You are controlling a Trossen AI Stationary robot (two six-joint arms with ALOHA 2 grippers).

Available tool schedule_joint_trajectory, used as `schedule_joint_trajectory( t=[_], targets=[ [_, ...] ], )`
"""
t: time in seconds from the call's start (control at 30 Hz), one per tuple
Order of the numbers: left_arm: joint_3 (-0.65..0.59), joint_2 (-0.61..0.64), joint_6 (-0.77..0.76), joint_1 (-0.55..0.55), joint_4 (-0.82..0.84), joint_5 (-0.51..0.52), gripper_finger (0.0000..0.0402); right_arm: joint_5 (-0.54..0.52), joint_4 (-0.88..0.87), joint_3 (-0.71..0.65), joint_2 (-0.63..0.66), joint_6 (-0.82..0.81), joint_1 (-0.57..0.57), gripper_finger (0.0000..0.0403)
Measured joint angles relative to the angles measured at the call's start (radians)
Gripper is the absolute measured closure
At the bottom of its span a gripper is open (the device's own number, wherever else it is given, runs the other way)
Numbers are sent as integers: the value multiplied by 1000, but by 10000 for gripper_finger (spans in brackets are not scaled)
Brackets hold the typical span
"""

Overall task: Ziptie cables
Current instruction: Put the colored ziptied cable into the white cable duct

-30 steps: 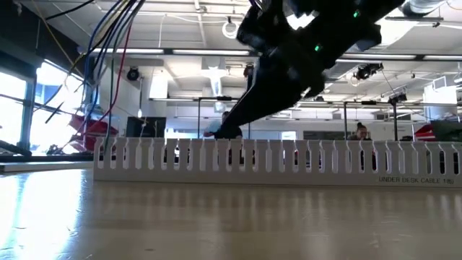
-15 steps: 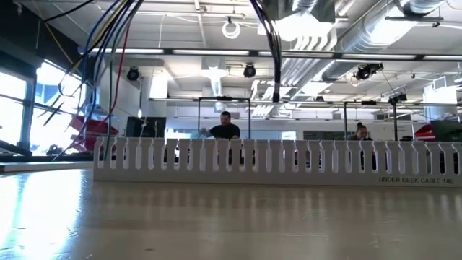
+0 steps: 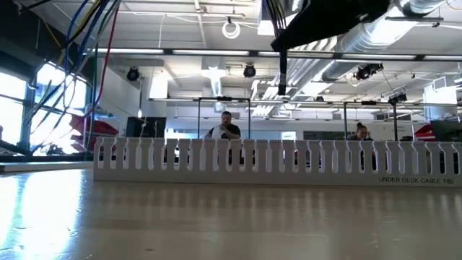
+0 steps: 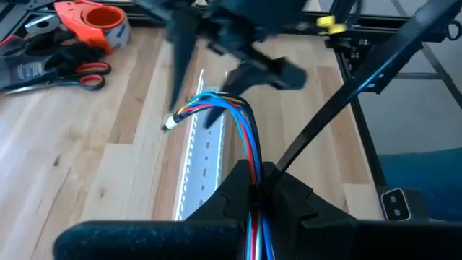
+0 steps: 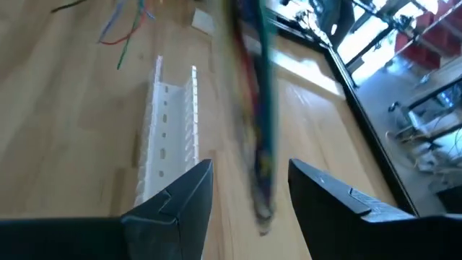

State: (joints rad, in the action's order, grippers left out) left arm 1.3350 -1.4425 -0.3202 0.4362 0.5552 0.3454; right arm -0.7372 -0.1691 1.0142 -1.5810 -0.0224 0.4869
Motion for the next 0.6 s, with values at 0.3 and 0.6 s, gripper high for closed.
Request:
schedule_joint_trajectory(
  t=[0.3,0.6],
  targets=[
    [0,-10,8,11,0,-1,396,87,-70,0,0,-33,-41,317],
    [0,-79,25,41,-5,-6,363,-141,-145,0,6,-18,48,399]
  ],
)
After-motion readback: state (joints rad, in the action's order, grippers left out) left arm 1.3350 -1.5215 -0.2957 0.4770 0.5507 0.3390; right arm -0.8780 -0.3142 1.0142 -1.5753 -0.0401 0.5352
